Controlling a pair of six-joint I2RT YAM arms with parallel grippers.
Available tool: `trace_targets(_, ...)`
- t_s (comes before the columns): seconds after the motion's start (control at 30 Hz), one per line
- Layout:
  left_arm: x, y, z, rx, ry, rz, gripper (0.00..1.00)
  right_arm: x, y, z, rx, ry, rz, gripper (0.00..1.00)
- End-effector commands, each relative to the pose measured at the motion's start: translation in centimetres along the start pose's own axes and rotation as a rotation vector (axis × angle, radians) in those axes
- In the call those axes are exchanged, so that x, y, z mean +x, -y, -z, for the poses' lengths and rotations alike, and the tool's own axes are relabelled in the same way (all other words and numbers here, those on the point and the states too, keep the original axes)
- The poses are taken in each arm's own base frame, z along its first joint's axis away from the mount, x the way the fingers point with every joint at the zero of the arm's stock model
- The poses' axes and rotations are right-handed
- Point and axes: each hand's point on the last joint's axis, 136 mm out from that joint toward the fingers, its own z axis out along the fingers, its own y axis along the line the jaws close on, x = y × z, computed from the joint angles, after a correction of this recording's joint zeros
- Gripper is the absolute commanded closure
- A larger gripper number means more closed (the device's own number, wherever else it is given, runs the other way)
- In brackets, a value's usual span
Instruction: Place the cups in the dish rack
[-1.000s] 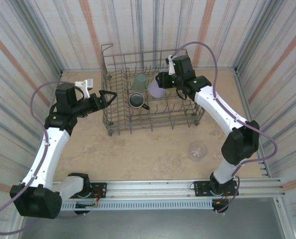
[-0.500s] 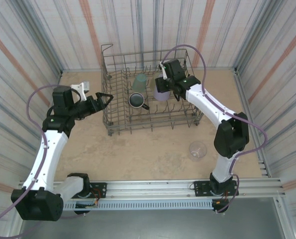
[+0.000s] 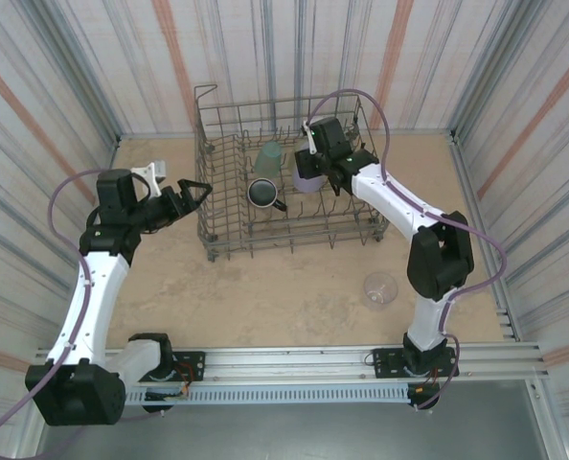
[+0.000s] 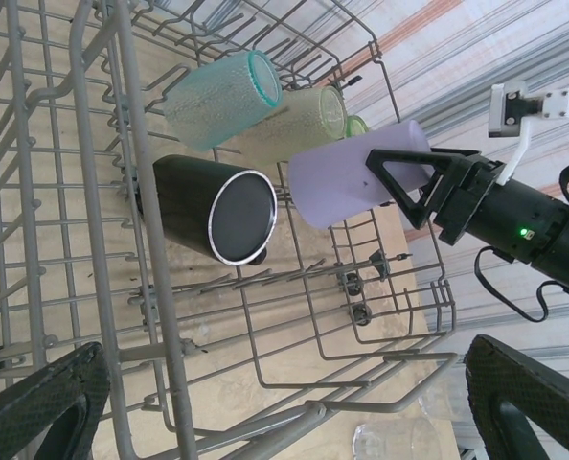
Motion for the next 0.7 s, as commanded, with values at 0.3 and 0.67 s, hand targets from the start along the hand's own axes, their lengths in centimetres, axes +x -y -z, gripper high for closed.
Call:
trace_targets(0.3, 0.3, -0.1, 0.8, 0.003, 0.004, 0.005, 0.01, 2.6, -1.3, -3.3, -0.003, -0.001, 0.024, 0.57)
trace_targets(0.67, 0.2, -0.5, 0.8, -0.014, 0.008, 0.013, 0.01, 3.7, -1.0, -3.8, 0.028, -0.028, 0.011, 0.23)
